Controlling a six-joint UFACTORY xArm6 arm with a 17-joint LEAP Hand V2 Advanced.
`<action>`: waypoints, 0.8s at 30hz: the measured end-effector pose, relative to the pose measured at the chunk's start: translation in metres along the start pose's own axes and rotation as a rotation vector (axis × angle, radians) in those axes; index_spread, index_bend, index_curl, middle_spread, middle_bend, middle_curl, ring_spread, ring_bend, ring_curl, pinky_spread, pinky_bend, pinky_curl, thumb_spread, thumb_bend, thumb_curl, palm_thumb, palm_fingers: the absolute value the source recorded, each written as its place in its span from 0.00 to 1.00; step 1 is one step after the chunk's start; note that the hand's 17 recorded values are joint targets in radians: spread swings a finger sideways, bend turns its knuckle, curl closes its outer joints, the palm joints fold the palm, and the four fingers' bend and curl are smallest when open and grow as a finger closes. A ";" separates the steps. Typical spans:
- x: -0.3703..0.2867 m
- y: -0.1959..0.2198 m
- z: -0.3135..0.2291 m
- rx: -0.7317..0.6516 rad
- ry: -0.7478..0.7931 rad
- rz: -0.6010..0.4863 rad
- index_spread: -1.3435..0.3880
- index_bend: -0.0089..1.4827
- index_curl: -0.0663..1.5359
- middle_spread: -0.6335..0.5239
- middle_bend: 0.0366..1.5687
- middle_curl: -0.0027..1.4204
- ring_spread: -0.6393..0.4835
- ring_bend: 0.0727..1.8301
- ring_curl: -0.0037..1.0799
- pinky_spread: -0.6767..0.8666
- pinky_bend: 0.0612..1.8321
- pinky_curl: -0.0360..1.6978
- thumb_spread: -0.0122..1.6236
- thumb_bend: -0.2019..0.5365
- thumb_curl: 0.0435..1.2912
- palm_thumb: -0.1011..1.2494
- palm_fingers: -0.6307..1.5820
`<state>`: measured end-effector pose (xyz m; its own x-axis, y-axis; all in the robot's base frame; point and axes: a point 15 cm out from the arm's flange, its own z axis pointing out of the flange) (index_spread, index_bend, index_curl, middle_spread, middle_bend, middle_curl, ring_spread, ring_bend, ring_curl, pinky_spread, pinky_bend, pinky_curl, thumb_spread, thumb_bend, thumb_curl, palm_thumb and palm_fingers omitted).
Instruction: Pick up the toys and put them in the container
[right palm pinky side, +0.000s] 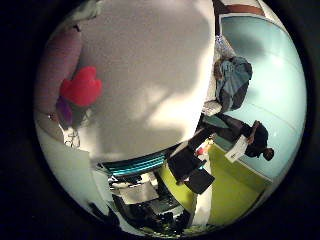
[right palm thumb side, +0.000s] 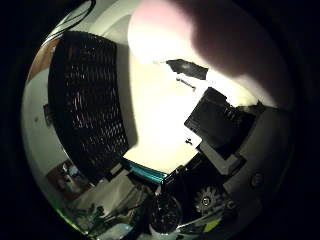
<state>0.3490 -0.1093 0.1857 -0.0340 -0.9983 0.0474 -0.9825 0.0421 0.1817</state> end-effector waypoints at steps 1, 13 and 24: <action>0.001 0.001 -0.005 0.008 0.002 0.002 0.58 0.63 0.52 0.39 0.76 0.52 0.37 0.71 0.55 0.26 0.69 0.34 0.56 0.26 0.42 0.83 0.83; 0.018 0.042 -0.157 0.095 0.005 0.023 0.63 0.72 0.58 0.42 0.85 0.56 0.38 0.76 0.64 0.32 0.72 0.47 0.53 0.25 0.52 0.82 0.77; -0.073 0.073 -0.238 0.173 -0.053 -0.142 0.63 0.72 0.58 0.44 0.86 0.55 0.37 0.74 0.69 0.32 0.68 0.56 0.54 0.25 0.55 0.81 0.77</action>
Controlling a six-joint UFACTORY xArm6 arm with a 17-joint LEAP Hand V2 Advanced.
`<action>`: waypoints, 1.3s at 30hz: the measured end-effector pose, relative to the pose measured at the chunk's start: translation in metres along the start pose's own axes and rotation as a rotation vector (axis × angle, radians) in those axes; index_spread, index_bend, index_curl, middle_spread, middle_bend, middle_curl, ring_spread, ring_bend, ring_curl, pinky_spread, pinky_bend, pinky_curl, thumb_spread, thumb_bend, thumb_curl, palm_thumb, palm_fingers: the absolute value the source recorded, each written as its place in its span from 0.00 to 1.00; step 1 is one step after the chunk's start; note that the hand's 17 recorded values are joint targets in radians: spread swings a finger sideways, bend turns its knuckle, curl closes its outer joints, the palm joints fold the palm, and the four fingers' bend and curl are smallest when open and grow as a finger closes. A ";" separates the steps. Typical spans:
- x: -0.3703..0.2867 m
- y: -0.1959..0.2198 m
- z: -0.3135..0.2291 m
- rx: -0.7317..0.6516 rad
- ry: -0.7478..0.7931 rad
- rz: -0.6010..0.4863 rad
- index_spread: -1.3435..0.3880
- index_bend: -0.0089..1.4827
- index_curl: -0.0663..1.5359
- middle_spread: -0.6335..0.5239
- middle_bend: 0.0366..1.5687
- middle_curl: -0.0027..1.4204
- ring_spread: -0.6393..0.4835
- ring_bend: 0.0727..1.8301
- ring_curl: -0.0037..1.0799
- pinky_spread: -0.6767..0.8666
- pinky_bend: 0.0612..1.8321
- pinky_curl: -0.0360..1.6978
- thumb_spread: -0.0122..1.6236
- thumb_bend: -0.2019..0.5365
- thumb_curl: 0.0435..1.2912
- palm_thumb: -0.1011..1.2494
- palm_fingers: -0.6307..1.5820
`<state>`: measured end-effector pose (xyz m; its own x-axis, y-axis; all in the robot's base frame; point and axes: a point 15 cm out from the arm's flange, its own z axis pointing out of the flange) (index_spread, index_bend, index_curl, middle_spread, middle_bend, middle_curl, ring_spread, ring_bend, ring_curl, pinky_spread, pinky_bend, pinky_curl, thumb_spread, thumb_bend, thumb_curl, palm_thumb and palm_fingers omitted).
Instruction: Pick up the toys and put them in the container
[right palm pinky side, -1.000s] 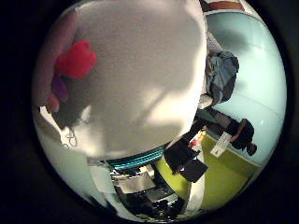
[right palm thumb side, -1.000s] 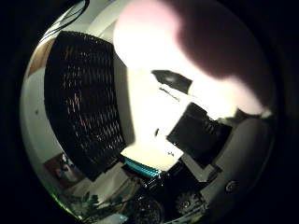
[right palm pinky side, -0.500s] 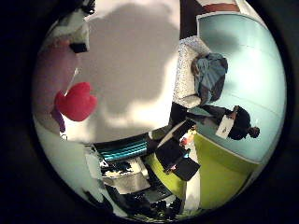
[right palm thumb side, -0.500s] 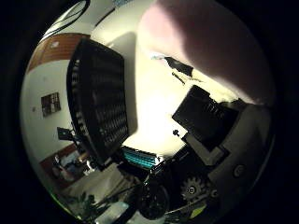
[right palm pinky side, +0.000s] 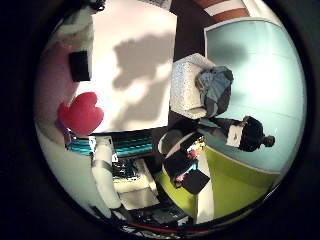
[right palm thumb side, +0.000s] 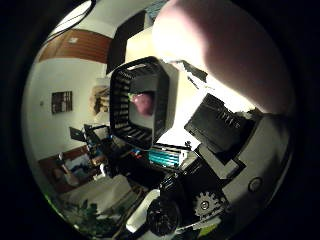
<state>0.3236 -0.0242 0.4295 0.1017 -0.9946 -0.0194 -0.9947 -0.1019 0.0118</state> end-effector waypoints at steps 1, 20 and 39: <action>-0.010 -0.001 -0.004 0.007 -0.006 -0.015 0.63 0.72 0.58 0.44 0.86 0.55 0.37 0.74 0.69 0.32 0.67 0.57 0.54 0.25 0.55 0.81 0.77; -0.200 -0.035 -0.041 0.216 -0.077 -0.265 0.63 0.71 0.59 0.44 0.86 0.53 0.36 0.72 0.74 0.30 0.60 0.67 0.54 0.25 0.57 0.81 0.78; -0.211 -0.031 0.040 0.105 -0.050 -0.314 0.50 0.21 0.41 0.42 0.40 0.35 0.40 0.54 0.49 0.33 0.45 0.50 0.71 0.24 0.39 0.59 0.37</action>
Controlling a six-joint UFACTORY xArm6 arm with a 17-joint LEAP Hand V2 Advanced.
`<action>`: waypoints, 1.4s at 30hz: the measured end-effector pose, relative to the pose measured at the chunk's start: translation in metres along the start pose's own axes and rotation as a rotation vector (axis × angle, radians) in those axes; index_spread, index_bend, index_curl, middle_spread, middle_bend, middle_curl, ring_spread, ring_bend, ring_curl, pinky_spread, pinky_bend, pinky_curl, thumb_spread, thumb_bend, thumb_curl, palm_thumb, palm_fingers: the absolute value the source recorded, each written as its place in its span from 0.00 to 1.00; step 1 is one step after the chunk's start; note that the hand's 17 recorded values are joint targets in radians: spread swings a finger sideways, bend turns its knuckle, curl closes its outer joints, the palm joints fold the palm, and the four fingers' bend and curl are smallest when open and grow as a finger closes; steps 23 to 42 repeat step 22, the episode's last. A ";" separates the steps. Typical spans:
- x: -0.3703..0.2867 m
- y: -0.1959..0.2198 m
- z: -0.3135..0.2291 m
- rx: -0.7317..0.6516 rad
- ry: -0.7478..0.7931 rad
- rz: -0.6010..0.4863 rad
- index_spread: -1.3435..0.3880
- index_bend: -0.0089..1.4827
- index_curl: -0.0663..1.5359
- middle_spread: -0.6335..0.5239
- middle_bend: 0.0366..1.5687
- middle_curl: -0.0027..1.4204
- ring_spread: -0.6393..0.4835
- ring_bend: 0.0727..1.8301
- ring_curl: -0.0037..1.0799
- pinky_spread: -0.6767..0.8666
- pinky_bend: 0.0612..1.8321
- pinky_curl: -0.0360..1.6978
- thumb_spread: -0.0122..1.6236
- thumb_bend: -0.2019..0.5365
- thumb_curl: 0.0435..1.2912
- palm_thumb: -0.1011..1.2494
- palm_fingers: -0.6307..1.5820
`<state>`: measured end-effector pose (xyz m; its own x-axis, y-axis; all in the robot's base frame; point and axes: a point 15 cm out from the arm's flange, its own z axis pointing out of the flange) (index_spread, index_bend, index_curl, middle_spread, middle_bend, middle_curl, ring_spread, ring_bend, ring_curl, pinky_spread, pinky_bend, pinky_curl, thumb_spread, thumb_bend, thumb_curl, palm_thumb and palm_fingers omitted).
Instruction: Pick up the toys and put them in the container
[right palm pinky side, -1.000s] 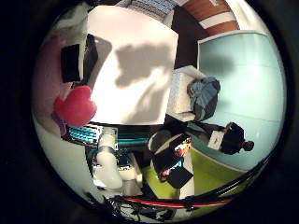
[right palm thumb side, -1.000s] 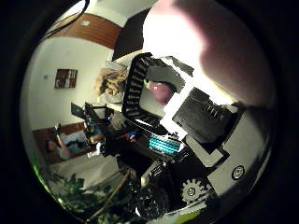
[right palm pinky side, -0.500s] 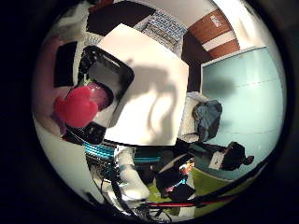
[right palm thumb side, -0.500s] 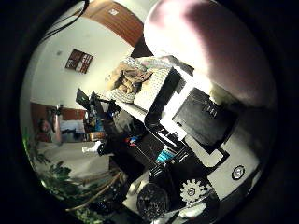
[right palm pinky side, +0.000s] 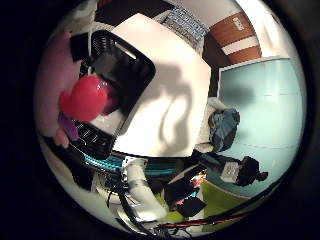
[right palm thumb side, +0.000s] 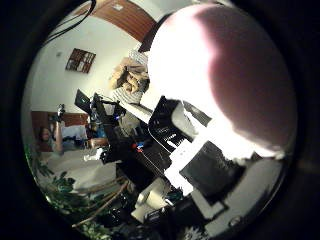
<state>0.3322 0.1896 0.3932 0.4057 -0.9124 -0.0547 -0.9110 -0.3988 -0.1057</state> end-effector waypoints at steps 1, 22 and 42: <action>0.000 0.000 0.001 -0.002 0.002 -0.005 0.50 0.20 0.39 0.43 0.37 0.34 0.43 0.52 0.48 0.38 0.45 0.49 0.71 0.24 0.38 0.58 0.36; 0.029 0.021 -0.011 -0.037 0.004 0.015 0.52 0.12 0.24 0.54 0.13 0.23 0.69 0.27 0.23 0.78 0.33 0.29 0.72 0.25 0.30 0.58 0.37; 0.029 0.021 -0.011 -0.037 0.004 0.015 0.52 0.12 0.24 0.54 0.13 0.23 0.69 0.27 0.23 0.78 0.33 0.29 0.72 0.25 0.30 0.58 0.37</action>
